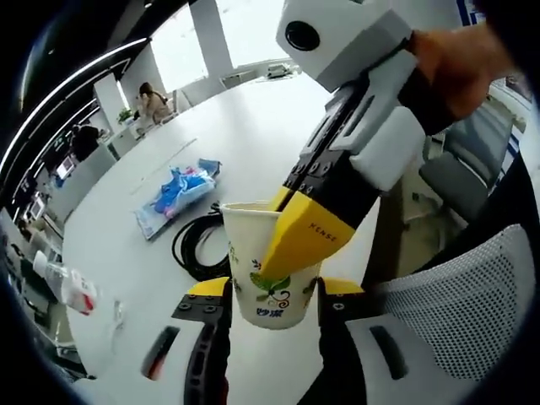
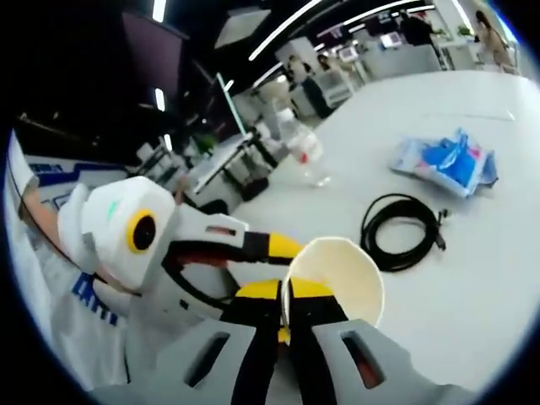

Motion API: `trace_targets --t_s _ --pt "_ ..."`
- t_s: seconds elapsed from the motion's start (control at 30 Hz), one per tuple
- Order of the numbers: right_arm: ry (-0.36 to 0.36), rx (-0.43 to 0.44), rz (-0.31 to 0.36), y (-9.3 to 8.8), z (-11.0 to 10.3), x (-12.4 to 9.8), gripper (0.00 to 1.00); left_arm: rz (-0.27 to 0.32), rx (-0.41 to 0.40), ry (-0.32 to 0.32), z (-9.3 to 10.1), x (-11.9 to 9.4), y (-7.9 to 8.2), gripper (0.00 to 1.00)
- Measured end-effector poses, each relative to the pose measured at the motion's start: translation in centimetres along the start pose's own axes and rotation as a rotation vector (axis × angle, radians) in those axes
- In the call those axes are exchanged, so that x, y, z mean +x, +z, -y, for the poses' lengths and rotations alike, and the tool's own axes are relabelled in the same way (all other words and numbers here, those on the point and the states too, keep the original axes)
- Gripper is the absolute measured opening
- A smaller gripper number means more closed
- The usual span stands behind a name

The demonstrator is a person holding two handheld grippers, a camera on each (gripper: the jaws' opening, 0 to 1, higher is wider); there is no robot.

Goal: Arrange the tabletop items into an orderly group along one side of the table until the central work area is clear of visible clutter.

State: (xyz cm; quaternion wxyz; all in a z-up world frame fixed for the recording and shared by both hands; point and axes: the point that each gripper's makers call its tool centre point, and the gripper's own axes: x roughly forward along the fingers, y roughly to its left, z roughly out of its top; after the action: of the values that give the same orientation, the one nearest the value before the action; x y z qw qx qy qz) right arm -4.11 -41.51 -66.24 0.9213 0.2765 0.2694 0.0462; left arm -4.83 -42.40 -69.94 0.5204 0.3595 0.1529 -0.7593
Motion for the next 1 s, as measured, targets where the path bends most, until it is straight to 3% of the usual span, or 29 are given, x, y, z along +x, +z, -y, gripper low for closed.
trace_targets --t_s 0.33,1.0 --pt "-0.014 -0.012 -0.007 1.0 0.9 0.8 0.0 0.01 -0.161 0.037 -2.1 -1.2 -1.8 0.41" --pt "-0.019 -0.036 -0.05 2.8 2.7 3.3 0.0 0.054 -0.471 0.183 -8.2 -3.7 -5.9 0.4"
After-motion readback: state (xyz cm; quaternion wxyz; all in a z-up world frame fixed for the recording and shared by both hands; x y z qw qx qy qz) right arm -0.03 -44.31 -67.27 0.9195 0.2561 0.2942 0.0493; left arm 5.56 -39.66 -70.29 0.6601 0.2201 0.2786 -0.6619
